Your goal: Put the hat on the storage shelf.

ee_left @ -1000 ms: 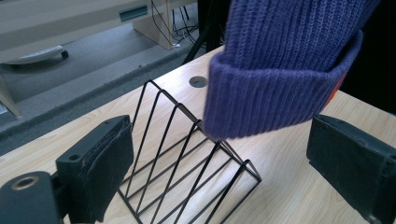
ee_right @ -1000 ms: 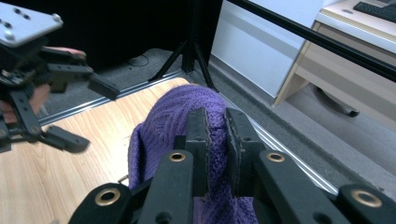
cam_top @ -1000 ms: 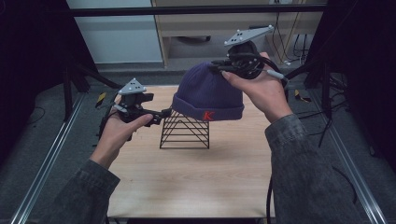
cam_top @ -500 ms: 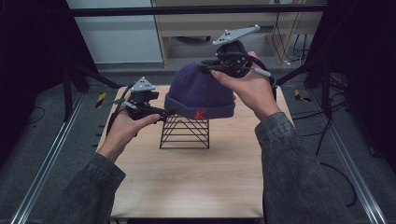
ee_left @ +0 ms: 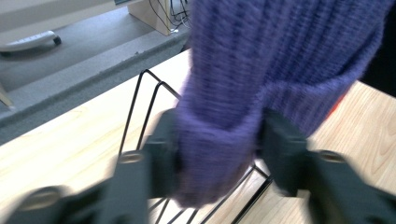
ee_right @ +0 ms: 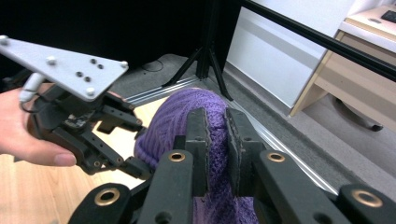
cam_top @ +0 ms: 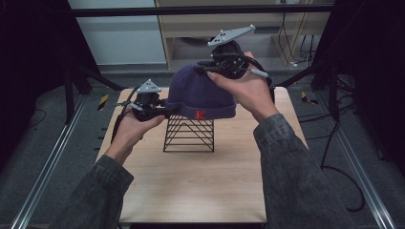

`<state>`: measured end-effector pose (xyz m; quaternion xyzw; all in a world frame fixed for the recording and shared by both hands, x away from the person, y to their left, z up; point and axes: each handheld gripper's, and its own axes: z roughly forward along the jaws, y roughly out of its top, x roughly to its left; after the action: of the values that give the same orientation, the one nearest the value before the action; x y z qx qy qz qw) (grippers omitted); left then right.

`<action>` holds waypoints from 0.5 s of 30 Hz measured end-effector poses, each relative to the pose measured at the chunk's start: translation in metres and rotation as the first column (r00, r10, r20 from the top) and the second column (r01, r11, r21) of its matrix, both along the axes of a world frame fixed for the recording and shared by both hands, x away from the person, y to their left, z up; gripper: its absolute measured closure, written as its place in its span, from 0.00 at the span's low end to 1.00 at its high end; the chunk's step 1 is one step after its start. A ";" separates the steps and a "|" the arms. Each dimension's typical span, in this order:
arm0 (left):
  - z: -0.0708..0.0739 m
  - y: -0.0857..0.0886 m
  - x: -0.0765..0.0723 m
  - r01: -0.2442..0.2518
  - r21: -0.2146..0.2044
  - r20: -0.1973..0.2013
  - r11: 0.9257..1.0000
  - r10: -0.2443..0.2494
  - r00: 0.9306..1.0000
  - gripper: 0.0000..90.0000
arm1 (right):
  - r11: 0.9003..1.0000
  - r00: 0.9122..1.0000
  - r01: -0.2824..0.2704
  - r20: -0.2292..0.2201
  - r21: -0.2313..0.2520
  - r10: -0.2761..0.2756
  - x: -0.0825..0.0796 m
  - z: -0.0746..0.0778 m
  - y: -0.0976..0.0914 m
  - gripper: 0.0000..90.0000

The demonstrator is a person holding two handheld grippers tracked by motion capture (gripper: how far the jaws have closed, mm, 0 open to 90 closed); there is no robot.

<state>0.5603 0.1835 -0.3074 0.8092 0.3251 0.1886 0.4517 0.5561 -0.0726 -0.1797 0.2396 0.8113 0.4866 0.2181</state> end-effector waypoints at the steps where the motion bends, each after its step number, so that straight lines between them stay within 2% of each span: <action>1: 0.000 0.000 0.000 -0.010 -0.001 0.003 1.000 0.010 1.000 0.67 | 1.000 1.000 0.005 -0.002 0.002 -0.005 0.001 -0.001 0.000 0.89; 11: 0.004 0.008 -0.006 -0.070 -0.010 0.025 0.997 0.071 0.997 0.70 | 0.999 0.999 0.035 -0.022 0.012 -0.035 0.013 -0.012 0.001 0.89; 15: 0.006 0.010 -0.008 -0.073 -0.009 0.034 0.997 0.073 0.997 0.70 | 0.999 0.999 0.037 -0.027 0.009 -0.036 0.016 -0.015 0.003 0.89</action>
<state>0.5523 0.1935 -0.3019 0.7918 0.3473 0.2173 0.4530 0.5719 -0.0693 -0.1944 0.2621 0.8072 0.4833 0.2147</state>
